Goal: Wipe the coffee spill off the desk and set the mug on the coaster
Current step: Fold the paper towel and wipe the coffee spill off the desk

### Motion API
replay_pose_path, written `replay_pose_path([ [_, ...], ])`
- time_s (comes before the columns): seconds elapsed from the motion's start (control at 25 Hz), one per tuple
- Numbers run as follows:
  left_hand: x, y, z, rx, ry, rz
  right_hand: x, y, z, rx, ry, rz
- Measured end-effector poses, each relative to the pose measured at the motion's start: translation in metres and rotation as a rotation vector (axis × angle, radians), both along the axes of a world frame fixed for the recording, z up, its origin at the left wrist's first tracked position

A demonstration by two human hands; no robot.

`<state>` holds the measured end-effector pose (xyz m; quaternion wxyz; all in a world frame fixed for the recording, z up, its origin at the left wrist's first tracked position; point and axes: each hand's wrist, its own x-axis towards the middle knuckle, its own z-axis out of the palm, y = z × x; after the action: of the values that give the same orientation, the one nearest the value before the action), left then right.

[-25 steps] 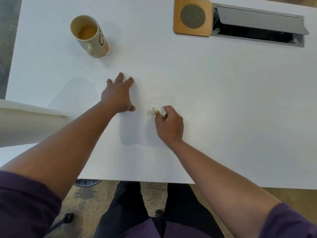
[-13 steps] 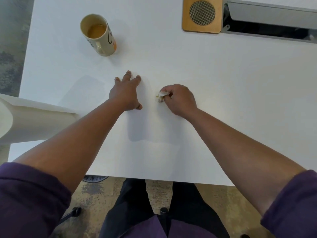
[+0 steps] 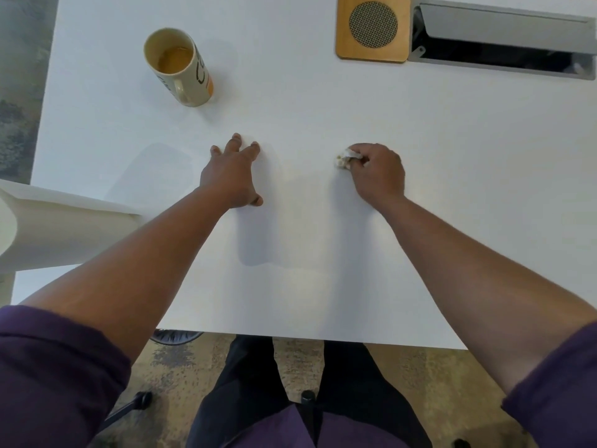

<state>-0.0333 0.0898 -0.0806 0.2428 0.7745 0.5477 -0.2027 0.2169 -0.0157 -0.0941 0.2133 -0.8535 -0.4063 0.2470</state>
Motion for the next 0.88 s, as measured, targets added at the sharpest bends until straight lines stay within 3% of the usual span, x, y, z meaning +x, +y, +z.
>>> replay_pose_path([
  [0.16,-0.001,0.000,0.001,0.001,0.001,0.002,-0.031,-0.021,0.003,-0.108,0.137,0.312],
  [0.24,-0.001,0.000,0.001,0.001,0.002,-0.002,-0.025,-0.042,0.004,-0.128,0.150,0.342],
  [0.36,-0.001,0.001,-0.001,0.014,0.010,-0.007,-0.003,-0.037,0.001,-0.018,0.047,-0.046],
  [0.44,-0.002,0.001,-0.002,0.018,0.005,-0.014,-0.009,-0.021,-0.002,-0.005,-0.027,-0.143],
  [0.68,-0.007,0.003,-0.006,0.035,0.002,-0.064,-0.067,0.044,0.000,0.011,0.075,0.036],
  [0.88,-0.011,0.005,-0.009,0.037,0.006,-0.105,-0.100,0.056,0.003,-0.056,0.117,0.435],
])
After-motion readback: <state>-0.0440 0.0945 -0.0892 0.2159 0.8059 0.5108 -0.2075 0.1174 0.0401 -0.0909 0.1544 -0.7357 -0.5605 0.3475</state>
